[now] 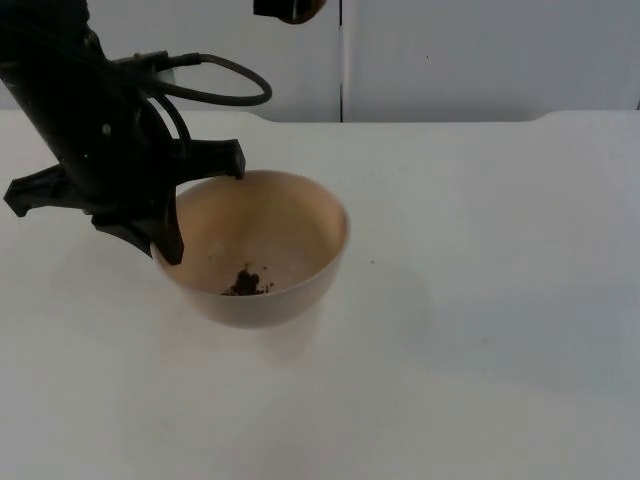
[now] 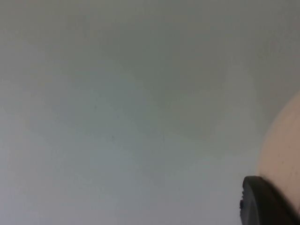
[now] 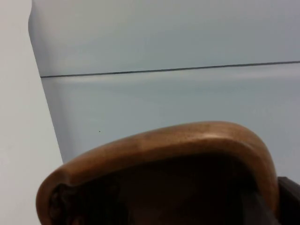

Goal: Pick up the bowl with the left hand and pour the coffee beans from the cup into the bowl with the right hand.

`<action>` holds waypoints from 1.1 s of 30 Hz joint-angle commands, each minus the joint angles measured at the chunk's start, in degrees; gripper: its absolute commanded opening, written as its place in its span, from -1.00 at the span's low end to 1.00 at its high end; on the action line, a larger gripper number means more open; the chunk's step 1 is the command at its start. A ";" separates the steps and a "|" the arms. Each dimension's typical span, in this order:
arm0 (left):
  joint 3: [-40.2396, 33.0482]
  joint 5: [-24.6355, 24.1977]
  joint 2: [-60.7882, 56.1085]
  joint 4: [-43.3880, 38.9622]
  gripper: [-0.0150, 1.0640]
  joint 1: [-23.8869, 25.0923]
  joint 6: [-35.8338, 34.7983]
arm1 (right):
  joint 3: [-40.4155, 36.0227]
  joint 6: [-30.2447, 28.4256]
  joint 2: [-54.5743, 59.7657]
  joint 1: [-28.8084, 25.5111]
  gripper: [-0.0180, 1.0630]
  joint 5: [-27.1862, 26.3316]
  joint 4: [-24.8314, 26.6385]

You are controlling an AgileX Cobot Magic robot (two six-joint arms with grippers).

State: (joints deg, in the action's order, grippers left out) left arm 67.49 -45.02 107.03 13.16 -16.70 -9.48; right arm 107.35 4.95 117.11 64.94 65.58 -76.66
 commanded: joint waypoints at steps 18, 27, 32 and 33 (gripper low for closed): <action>0.15 0.47 -0.05 0.60 -0.98 0.16 -0.44 | 0.04 -2.05 -0.34 1.52 -0.97 -0.89 -2.68; 0.15 0.35 -0.05 0.72 -0.98 0.16 -0.44 | 0.04 -2.65 -0.34 1.52 -0.97 -1.12 -2.53; 0.15 0.35 -0.05 0.72 -0.98 0.16 -0.44 | 0.04 -2.42 -0.34 1.52 -0.97 -1.12 -2.53; 0.15 0.35 -0.05 0.72 -0.98 0.16 -0.44 | 0.04 -2.34 -0.34 1.52 -0.97 -1.12 -2.53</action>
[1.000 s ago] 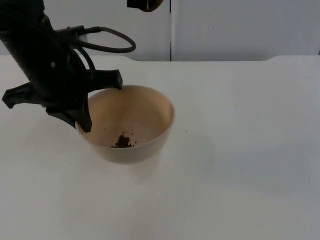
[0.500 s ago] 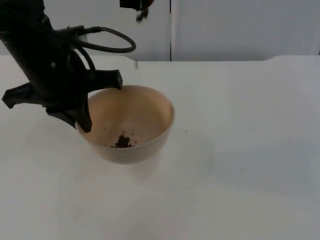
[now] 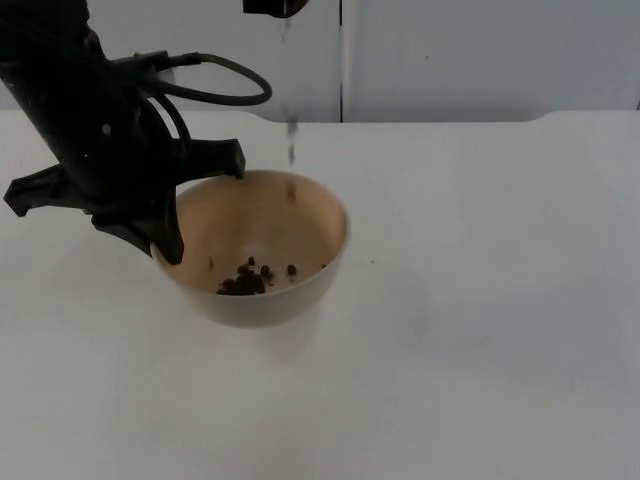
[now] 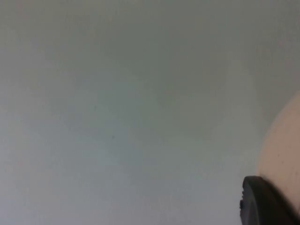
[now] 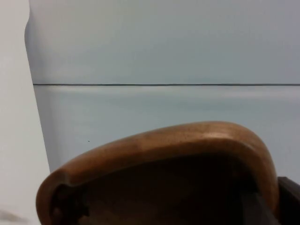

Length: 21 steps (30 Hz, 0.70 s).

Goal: Pick up the bowl with the left hand and pour the coffee beans from the cup into the bowl with the right hand.

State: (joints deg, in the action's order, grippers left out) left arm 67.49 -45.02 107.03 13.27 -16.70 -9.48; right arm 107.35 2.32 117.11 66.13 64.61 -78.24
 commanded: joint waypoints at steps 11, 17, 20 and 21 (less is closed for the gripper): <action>0.15 0.35 -0.05 0.61 -0.98 0.16 -0.44 | 0.04 1.25 -0.34 0.33 -0.97 -0.36 -0.70; 0.15 0.35 -0.05 0.61 -0.98 0.16 -0.44 | 0.04 1.25 -0.34 0.33 -0.97 -0.36 -0.70; 0.15 0.35 -0.05 0.61 -0.98 0.16 -0.44 | 0.04 1.25 -0.34 0.20 -0.97 -0.36 -0.71; 0.15 0.35 -0.05 0.61 -0.98 0.16 -0.44 | 0.04 1.47 -0.34 0.21 -0.97 -0.36 -0.71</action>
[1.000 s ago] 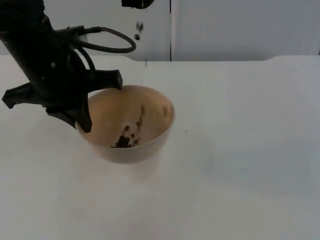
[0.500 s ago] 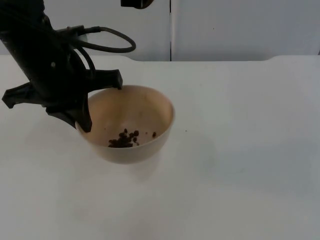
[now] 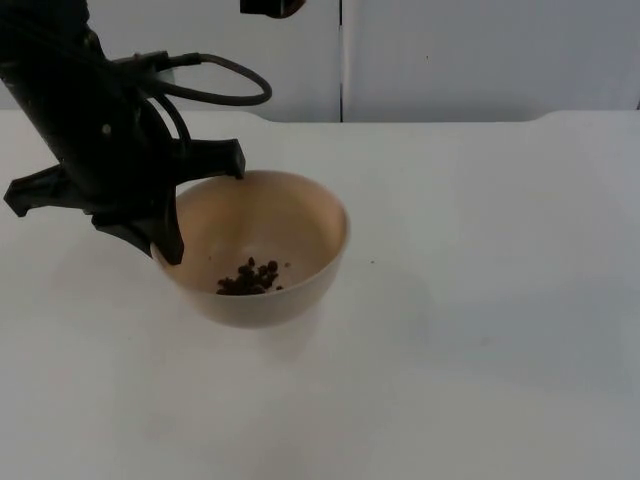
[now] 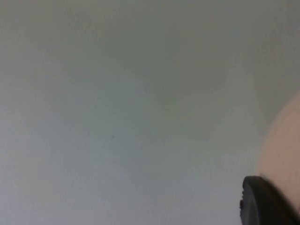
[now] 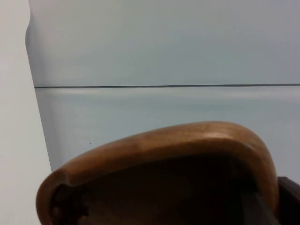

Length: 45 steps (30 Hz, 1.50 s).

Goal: Pick up the bowl with the left hand and pour the coffee beans from the cup into the bowl with the right hand.

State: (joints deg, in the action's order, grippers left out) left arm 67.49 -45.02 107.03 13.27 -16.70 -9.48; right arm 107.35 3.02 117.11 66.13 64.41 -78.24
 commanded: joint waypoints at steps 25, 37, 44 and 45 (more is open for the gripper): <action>0.15 0.35 -0.05 0.61 -0.98 0.16 -0.44 | 0.25 6.95 -4.49 -10.18 -0.97 -4.76 25.10; 0.15 0.35 -0.05 0.61 -0.98 0.16 -0.44 | 0.25 4.30 -4.74 -16.55 -0.97 -6.18 39.98; 0.15 0.46 -0.05 1.07 -0.98 0.16 -0.44 | 0.25 -3.91 -4.74 -23.42 -0.97 -6.33 58.96; 0.15 0.46 -0.05 1.07 -0.98 0.16 -0.44 | 0.25 -4.87 -4.74 -24.79 -0.97 -6.33 62.16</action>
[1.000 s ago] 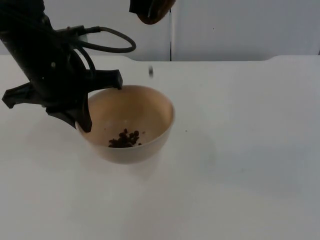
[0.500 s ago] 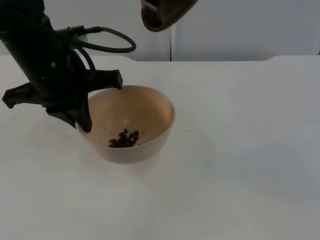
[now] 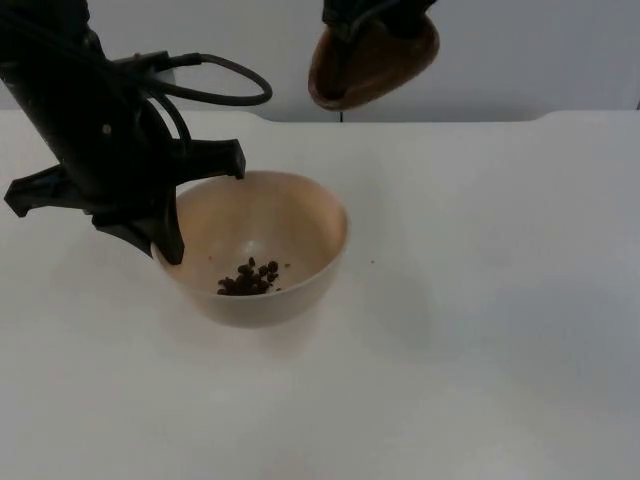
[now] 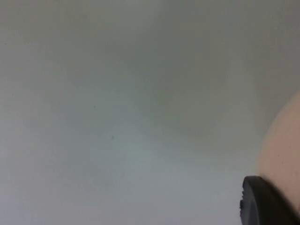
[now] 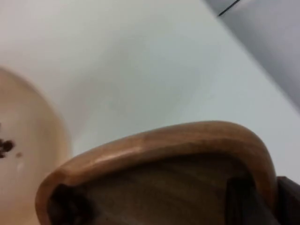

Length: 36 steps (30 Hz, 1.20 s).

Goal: Pick up the bowl with the left hand and pour the coffee beans from the cup into the bowl with the right hand.

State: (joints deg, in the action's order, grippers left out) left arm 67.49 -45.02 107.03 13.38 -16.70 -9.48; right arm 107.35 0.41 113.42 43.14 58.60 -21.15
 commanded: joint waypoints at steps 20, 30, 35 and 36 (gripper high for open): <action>0.15 5.08 -0.05 0.11 -0.98 0.16 -0.44 | -7.55 -5.15 -1.05 -16.78 -0.97 -5.27 20.25; 0.15 6.16 -0.05 -6.09 -0.98 0.16 -0.44 | -29.44 0.63 -1.05 -19.65 -0.97 -23.60 20.21; 0.15 7.48 -0.05 -6.58 -0.98 0.16 -0.20 | -36.94 2.38 -1.05 -21.40 -0.97 -29.04 20.10; 0.15 7.87 -0.05 -6.90 -0.98 0.16 -0.20 | -38.63 3.27 -1.05 -21.36 -0.97 -30.37 20.19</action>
State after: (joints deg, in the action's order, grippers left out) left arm 67.49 -38.57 107.11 7.43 -16.70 -9.48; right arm 71.64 2.17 112.95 22.32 32.05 -1.04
